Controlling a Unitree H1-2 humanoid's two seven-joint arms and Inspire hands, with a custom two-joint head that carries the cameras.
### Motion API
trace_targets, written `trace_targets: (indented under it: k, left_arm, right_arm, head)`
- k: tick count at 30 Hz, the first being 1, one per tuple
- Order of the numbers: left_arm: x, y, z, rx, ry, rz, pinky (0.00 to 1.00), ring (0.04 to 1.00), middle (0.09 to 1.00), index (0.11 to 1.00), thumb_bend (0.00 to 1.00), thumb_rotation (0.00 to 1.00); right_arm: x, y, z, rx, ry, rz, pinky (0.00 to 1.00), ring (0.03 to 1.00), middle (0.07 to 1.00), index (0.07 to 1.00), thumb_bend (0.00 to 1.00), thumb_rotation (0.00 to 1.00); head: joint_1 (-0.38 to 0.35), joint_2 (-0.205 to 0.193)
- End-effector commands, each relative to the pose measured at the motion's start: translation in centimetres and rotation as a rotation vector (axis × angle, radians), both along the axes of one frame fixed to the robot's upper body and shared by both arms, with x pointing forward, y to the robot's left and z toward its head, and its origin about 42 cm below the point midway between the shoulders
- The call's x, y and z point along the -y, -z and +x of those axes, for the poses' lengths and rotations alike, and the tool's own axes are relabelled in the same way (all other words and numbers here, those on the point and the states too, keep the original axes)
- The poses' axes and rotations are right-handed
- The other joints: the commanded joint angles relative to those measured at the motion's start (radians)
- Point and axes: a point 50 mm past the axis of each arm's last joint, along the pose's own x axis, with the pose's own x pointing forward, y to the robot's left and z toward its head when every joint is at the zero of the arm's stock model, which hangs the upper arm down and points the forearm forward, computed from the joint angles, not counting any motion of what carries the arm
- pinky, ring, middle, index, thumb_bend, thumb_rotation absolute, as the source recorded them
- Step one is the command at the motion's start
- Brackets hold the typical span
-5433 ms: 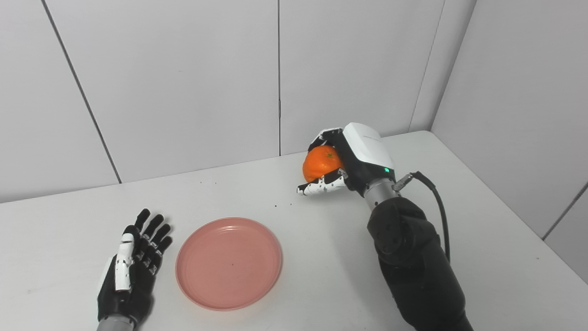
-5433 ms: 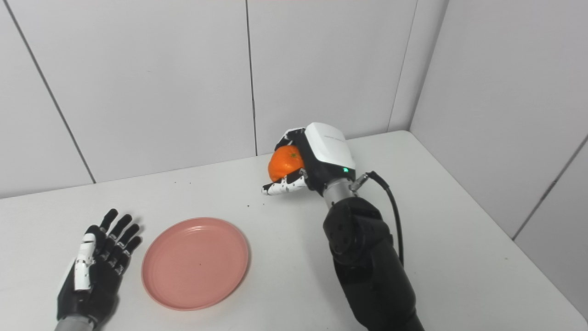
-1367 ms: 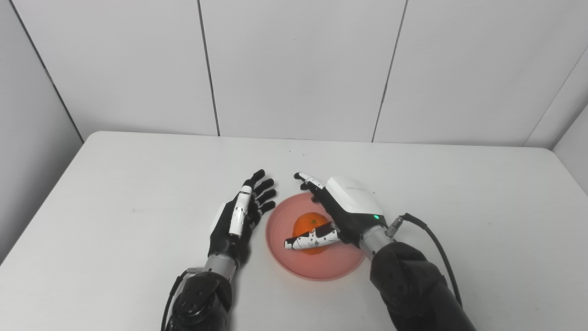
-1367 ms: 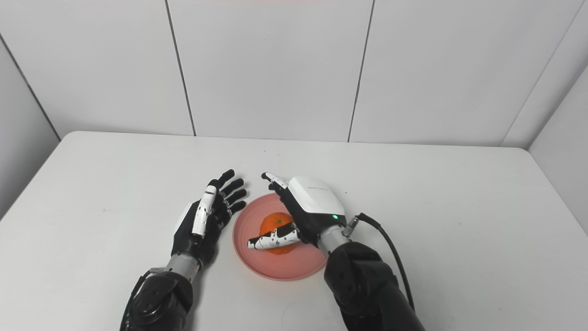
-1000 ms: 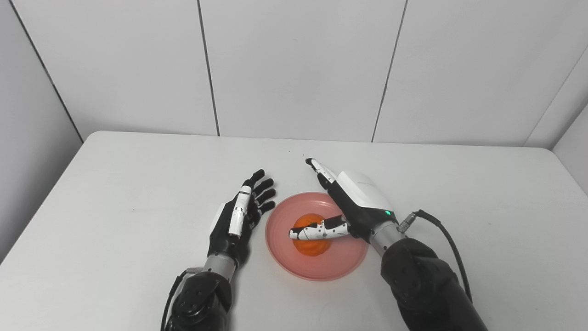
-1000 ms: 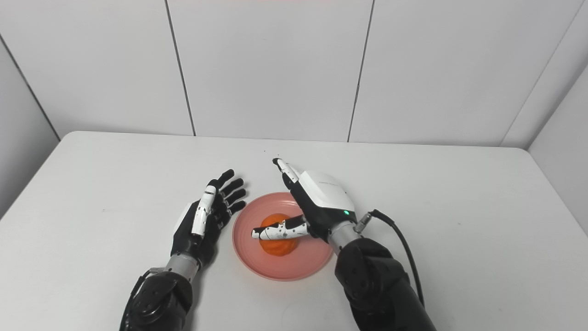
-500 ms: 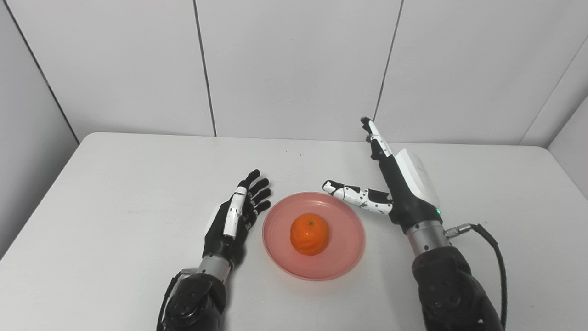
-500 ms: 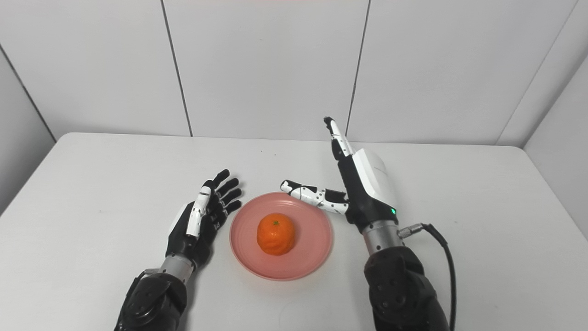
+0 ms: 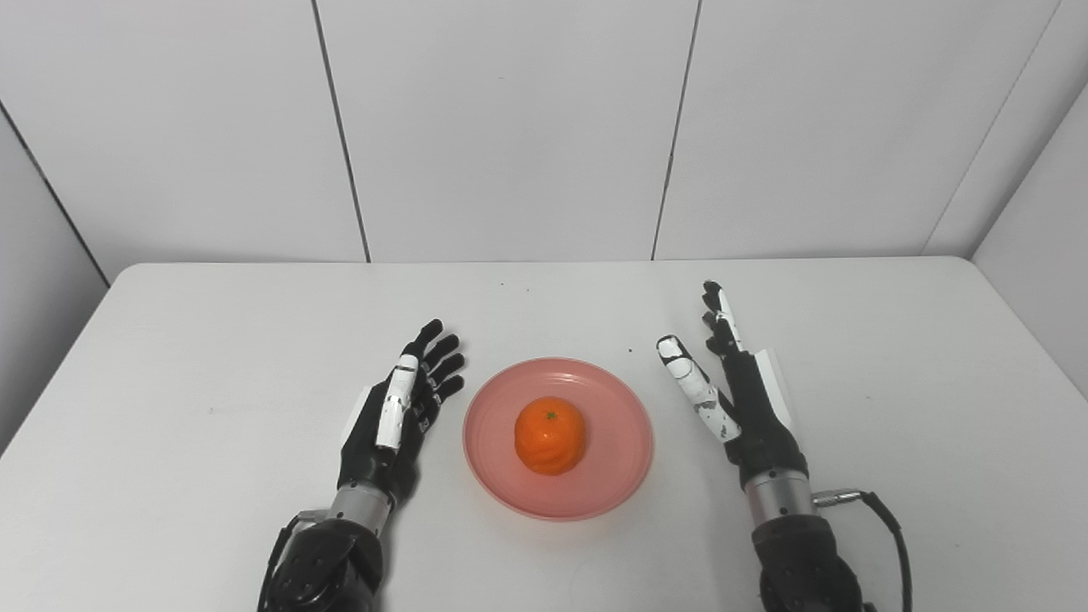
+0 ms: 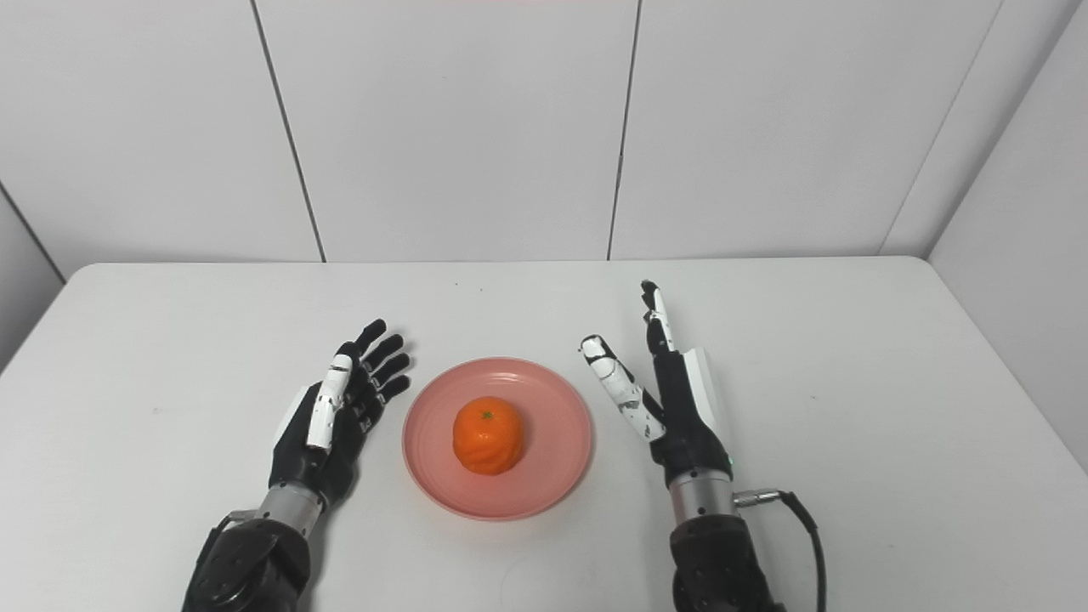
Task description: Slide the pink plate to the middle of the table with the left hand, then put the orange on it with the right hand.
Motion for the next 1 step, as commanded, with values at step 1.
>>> trace_targets:
  k: [1]
  left_arm:
    - [-0.18, -0.34, 0.34, 0.011, -0.003, 0.004, 0.89, 0.903, 0.916, 0.91, 0.38, 1.0]
  right_arm:
    - [-0.3, -1.12, 0.53, 0.082, -0.009, 0.075, 0.91, 0.964, 0.999, 0.998, 0.72, 1.0]
  head:
    - [-0.003, 0.001]
